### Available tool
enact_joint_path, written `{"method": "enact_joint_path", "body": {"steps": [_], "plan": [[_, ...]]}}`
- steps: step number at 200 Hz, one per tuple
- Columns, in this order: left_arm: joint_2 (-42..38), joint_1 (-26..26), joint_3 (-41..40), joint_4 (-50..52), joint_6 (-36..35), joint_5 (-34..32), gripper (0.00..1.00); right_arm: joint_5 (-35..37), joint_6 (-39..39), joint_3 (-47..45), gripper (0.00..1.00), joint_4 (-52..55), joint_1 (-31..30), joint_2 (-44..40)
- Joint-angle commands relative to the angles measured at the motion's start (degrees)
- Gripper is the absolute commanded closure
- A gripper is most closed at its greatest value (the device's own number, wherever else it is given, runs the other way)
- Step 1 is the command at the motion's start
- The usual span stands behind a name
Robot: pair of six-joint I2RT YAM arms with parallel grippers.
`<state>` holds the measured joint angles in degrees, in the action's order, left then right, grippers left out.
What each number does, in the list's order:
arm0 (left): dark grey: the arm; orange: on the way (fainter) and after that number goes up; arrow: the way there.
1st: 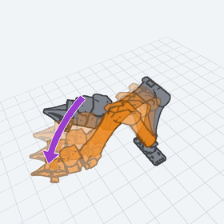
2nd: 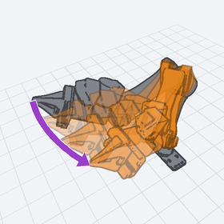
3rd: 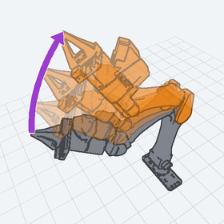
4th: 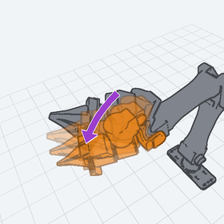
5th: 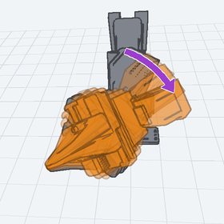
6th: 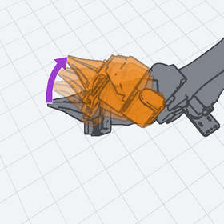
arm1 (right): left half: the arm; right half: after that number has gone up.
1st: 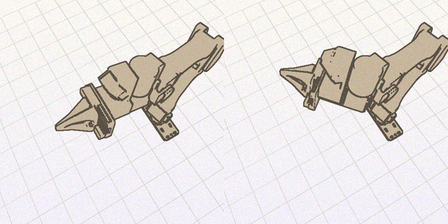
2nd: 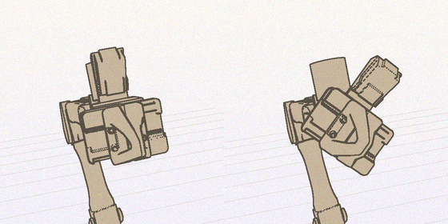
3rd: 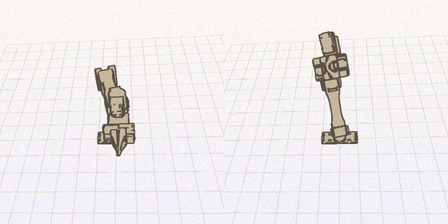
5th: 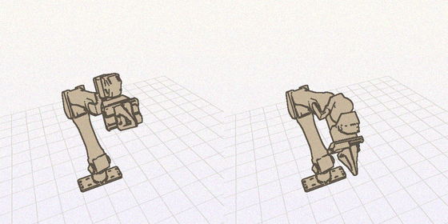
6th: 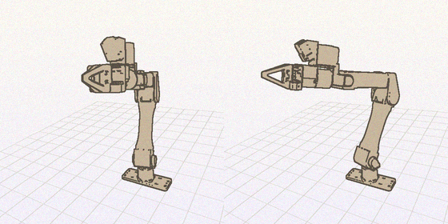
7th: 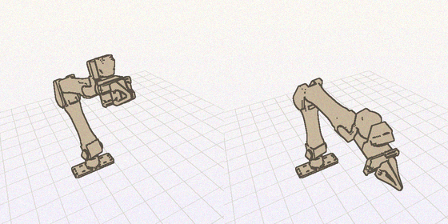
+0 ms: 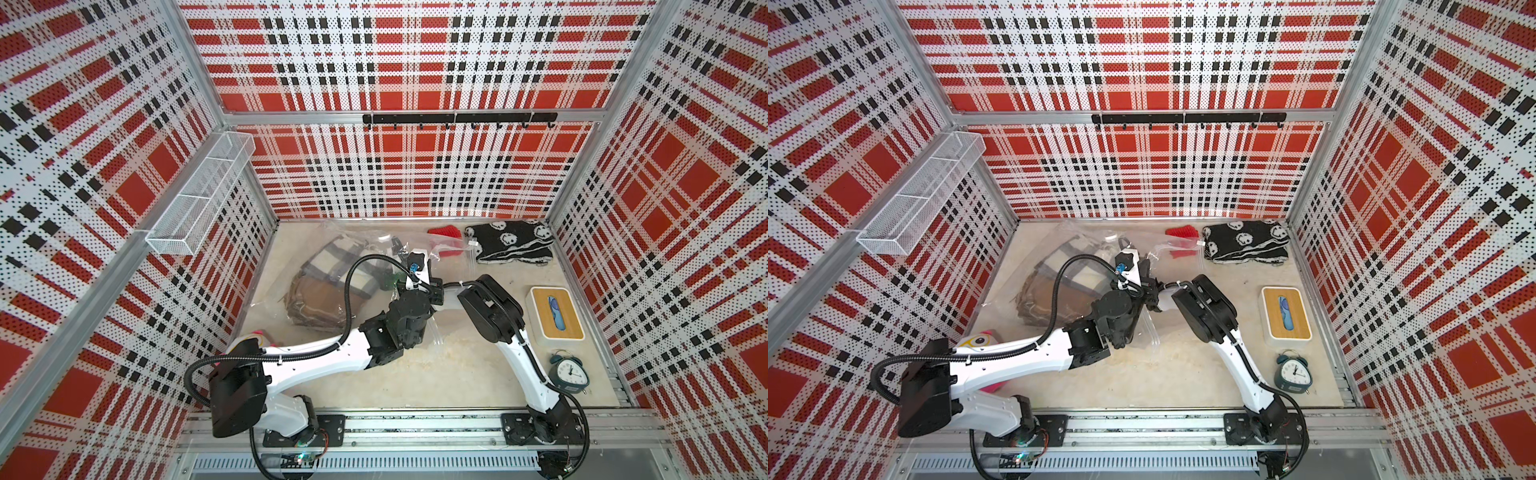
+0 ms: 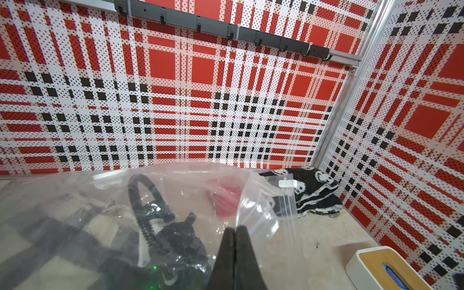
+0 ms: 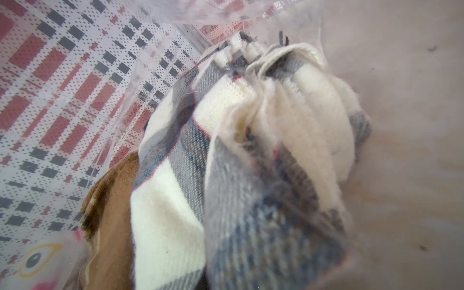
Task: Take the scarf out of the vacuum bag
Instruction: Take out the scarf from the vacuum bag.
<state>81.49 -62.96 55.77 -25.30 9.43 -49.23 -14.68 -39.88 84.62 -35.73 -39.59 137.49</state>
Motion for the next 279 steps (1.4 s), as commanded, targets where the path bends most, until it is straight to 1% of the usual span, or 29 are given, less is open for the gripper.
{"method": "enact_joint_path", "body": {"steps": [1,36,68,93,107,156,180,205,217,230,238,255,264,279], "plan": [[0.76,0.72,1.61,-1.76,-1.38,-3.07,1.0,-0.04,0.43,-4.15,0.97,-4.07,1.52,-5.12],[1.61,0.82,1.27,-2.32,-1.06,-2.33,1.0,-0.24,0.5,-10.34,0.97,-5.74,2.32,-8.46],[1.28,1.18,1.47,-2.39,-1.55,-2.27,1.0,-0.44,0.73,-14.74,0.97,-4.86,3.26,-11.28],[-0.73,0.99,-0.74,-2.51,-0.42,-1.06,1.0,-2.57,-1.29,-21.73,0.97,-9.91,4.99,-14.12],[-1.14,0.56,-1.86,-3.25,-0.4,-1.14,1.0,-2.89,-1.13,-24.74,0.97,-10.59,5.61,-16.14],[-0.37,-0.67,-2.94,-4.14,0.59,-0.42,1.0,-1.59,-0.45,-32.56,0.95,-12.04,6.41,-21.1],[-0.44,-1.42,-3.41,-4.23,0.65,-0.6,1.0,-1.5,-1.01,-35.6,0.93,-13.91,6.97,-23.22],[-1.22,-3.15,-4.83,-4.76,1.22,-0.69,1.0,-1.05,-0.73,-37.69,0.88,-14.86,6.94,-25.1],[-1.59,-3.91,-5.44,-5.18,1.29,-0.78,1.0,-0.22,-0.99,-39.46,0.83,-16.01,6.94,-26.37],[-1.99,-4.3,-5.54,-5.15,1.28,-0.78,1.0,0.13,-0.83,-40.69,0.75,-15.95,6.99,-27.6],[-2.23,-4.45,-5.7,-5.2,1.28,-0.71,1.0,0.39,-0.69,-41.36,0.67,-15.87,6.98,-28.11],[-2.83,-4.85,-6.06,-5.2,1.61,-0.19,1.0,0.97,-0.56,-42.39,0.47,-15.83,6.94,-28.9],[-2.79,-4.93,-6.19,-5.44,1.84,0.09,1.0,1.48,-0.72,-43.16,0.39,-15.75,6.98,-29.41],[-2.48,-5.13,-6.32,-5.55,1.96,-0.19,1.0,3.41,-1.87,-44.75,0.29,-14.14,7.05,-31.18]]}}
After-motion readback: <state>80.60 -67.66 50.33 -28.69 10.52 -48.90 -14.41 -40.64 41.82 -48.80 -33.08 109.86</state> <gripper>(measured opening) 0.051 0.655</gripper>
